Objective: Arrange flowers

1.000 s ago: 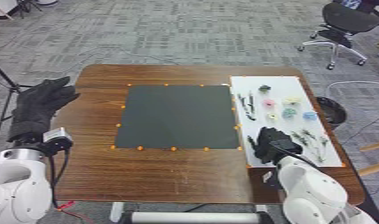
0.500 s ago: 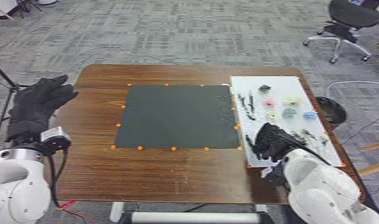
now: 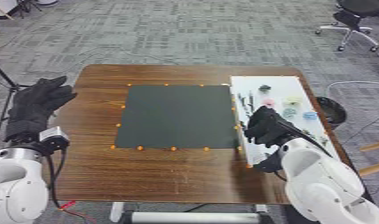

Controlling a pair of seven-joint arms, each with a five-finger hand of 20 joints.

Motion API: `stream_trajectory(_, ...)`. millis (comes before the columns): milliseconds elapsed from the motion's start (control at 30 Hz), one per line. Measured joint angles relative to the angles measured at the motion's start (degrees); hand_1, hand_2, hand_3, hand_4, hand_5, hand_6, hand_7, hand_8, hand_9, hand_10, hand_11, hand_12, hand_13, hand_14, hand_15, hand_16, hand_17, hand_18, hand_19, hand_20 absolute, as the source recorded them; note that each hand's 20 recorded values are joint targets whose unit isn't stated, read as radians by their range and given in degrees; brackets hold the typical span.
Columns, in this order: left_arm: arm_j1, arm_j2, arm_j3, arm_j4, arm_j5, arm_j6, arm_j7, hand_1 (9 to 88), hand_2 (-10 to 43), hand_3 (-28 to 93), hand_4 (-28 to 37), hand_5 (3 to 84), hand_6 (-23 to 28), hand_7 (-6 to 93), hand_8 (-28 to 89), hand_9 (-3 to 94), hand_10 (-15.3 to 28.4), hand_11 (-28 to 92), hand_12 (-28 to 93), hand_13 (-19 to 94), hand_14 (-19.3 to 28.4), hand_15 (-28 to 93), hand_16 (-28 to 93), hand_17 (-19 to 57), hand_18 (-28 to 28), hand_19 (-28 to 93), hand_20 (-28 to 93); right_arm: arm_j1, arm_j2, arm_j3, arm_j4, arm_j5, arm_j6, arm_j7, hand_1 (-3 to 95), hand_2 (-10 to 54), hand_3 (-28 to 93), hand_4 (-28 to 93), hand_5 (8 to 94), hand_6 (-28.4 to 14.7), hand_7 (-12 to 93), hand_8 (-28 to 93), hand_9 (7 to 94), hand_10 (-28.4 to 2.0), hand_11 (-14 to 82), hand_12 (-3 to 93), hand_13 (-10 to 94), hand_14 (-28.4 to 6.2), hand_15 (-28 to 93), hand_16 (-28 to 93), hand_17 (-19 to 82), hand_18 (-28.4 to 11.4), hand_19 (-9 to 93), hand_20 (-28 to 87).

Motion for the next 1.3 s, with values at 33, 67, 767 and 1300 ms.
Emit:
stream_trajectory(33, -0.09, 0.28, 0.02, 0.52, 0.16, 0.00, 0.13, 27.9, 3.6, 63, -17.6, 50.6, 6.6, 17.3, -6, 51.0, 16.2, 25, 12, 44, 21.1, 26, 0, 9.4, 16.7, 26, 19, 1.00, -0.28, -1.40, 0.34, 0.01, 0.08, 0.01, 60.0, -9.5, 50, 6, 76.2, -4.1, 26, 36, 92.9, -11.0, 37.4, 30.3, 94, 3.2, 66, 22, 70, -11.5, 82, 42)
stream_trajectory(67, -0.28, 0.66, 0.12, 1.30, 0.40, 0.05, 0.28, 28.0, 3.6, 63, -17.7, 50.6, 6.6, 17.3, -6, 51.0, 16.1, 25, 12, 43, 20.8, 25, 0, 9.4, 16.5, 25, 19, 2.16, -0.64, -2.91, 0.80, 0.01, 0.15, 0.01, 60.1, -9.5, 50, 6, 76.3, -4.1, 26, 35, 92.9, -11.1, 37.5, 30.3, 94, 3.3, 66, 22, 70, -11.5, 82, 42)
stream_trajectory(767, -10.32, 8.71, 5.66, 16.68, 3.95, 2.95, 0.27, 28.1, 5.7, 64, -20.5, 50.9, 5.9, 18.8, -7, 51.1, 15.6, 25, 12, 43, 20.3, 23, 1, 9.3, 15.8, 21, 19, 25.85, -14.16, -24.89, 16.70, -0.82, 0.84, -4.22, 59.1, -9.5, 51, 8, 76.7, -3.9, 28, 34, 93.7, -11.0, 38.5, 29.8, 94, 3.4, 68, 21, 71, -11.5, 83, 41)
stream_trajectory(1300, -20.31, 8.71, 14.33, 21.23, 3.83, 0.16, 1.50, 27.9, 5.6, 64, -20.4, 50.7, 6.0, 18.7, -7, 50.7, 15.5, 25, 12, 42, 20.1, 23, 1, 9.0, 15.7, 21, 19, 28.44, -21.41, -30.19, 26.79, -6.06, 3.84, -5.22, 58.8, -9.5, 51, 7, 77.2, -3.7, 29, 32, 93.7, -11.1, 39.3, 29.2, 94, 3.3, 68, 21, 71, -11.7, 84, 41)
